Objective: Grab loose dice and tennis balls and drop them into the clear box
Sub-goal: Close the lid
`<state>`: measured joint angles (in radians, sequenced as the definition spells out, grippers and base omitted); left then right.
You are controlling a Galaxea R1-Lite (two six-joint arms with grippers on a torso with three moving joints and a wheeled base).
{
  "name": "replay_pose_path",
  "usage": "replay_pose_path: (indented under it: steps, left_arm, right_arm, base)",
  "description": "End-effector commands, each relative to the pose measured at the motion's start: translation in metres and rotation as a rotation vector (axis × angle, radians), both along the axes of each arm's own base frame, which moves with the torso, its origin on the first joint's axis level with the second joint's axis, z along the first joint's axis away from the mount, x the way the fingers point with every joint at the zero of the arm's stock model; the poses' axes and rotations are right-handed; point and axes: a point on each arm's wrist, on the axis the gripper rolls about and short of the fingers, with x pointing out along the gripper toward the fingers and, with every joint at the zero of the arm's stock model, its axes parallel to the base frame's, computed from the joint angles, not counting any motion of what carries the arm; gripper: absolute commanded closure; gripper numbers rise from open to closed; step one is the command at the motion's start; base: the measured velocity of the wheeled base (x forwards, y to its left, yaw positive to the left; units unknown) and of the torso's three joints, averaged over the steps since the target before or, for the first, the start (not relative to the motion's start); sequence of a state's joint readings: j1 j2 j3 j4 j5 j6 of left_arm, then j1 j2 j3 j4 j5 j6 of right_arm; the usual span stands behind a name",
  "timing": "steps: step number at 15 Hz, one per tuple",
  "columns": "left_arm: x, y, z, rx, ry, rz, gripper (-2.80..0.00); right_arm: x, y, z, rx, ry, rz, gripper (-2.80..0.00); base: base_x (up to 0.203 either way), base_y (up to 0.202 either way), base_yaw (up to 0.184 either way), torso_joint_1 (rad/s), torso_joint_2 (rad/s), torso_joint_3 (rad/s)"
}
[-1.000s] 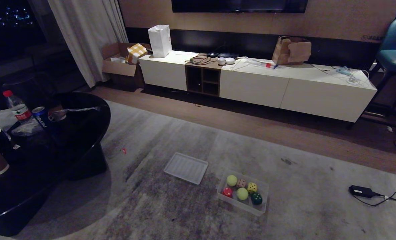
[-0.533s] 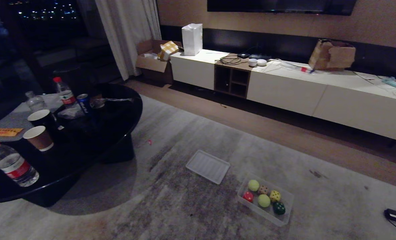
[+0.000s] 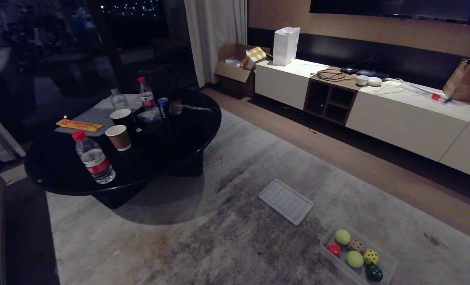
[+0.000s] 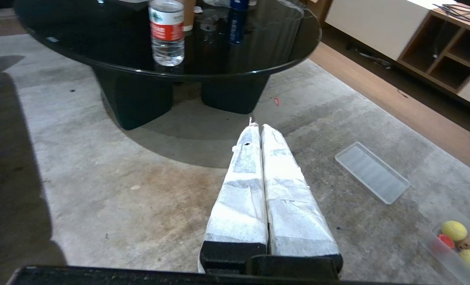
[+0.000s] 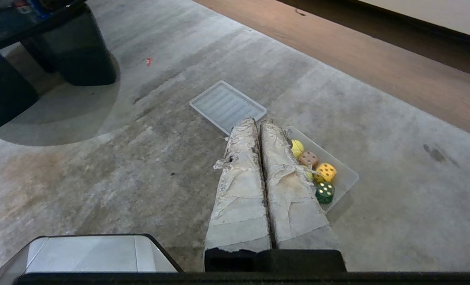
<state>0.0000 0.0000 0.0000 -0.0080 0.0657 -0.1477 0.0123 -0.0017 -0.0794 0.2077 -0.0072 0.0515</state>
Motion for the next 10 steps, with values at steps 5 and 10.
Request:
replay_pose_path:
  steps: [5,10]
  left_arm:
    - [0.0002,0.0000,-0.0003,-0.001,0.003,0.000,0.00]
    - [0.0001,0.0000,-0.0003,-0.003,0.000,0.000,0.00]
  right_arm:
    - [0.0001,0.0000,0.0001,-0.001,0.002,0.000,0.00]
    - [0.0001,0.0000,0.0001,0.001,0.002,-0.001,0.00]
  base:
    - [0.028,0.000,-0.001,0.000,0.00,0.000]
    - [0.183,0.000,-0.001,0.002,0.00,0.005]
